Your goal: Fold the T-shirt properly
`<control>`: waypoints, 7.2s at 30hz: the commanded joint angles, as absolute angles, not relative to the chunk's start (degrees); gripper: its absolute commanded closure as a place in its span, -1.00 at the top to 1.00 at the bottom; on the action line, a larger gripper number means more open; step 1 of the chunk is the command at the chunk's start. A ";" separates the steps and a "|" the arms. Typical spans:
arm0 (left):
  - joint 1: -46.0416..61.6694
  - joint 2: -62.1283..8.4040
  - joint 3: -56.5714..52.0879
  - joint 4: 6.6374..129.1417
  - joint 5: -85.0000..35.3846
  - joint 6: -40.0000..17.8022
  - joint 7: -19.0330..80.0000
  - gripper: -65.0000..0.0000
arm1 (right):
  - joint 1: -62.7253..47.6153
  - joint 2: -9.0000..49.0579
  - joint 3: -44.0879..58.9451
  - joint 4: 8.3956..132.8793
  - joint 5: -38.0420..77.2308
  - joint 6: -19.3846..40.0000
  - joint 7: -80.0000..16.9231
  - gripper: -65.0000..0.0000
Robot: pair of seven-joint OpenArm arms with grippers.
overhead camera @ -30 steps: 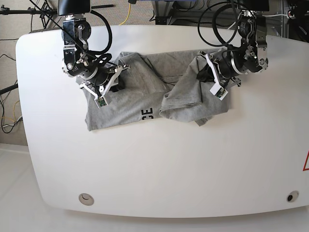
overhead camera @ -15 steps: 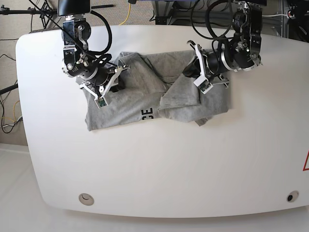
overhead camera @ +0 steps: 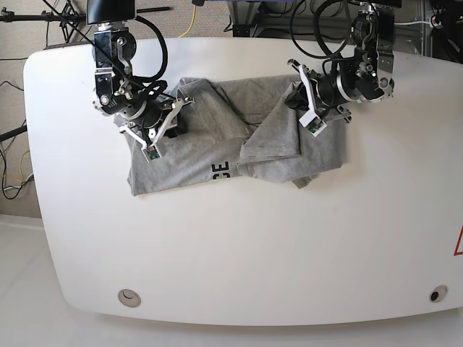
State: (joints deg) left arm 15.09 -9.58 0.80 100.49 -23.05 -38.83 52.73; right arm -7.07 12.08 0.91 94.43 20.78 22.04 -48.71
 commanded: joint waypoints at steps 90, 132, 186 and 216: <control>18.63 -13.28 -1.87 90.04 -15.86 -40.00 41.25 -0.99 | -6.29 12.39 1.14 95.13 20.89 22.51 -48.92 -0.64; 10.59 -12.62 -1.36 96.40 -19.21 -40.00 39.25 -0.98 | -9.36 8.66 33.27 101.93 37.05 26.07 -57.71 0.40; -1.10 -7.69 -6.46 92.70 -19.30 -40.00 42.51 -1.00 | -9.54 8.75 33.27 101.76 38.64 26.07 -57.71 0.40; 1.63 -6.90 -11.91 90.15 -27.65 -40.00 42.42 -0.48 | -10.24 8.75 33.19 101.85 38.73 26.07 -57.71 0.40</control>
State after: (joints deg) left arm 2.50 -6.28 -11.94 90.41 -25.32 -39.70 43.83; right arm -10.70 7.97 32.95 100.84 37.76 25.71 -58.78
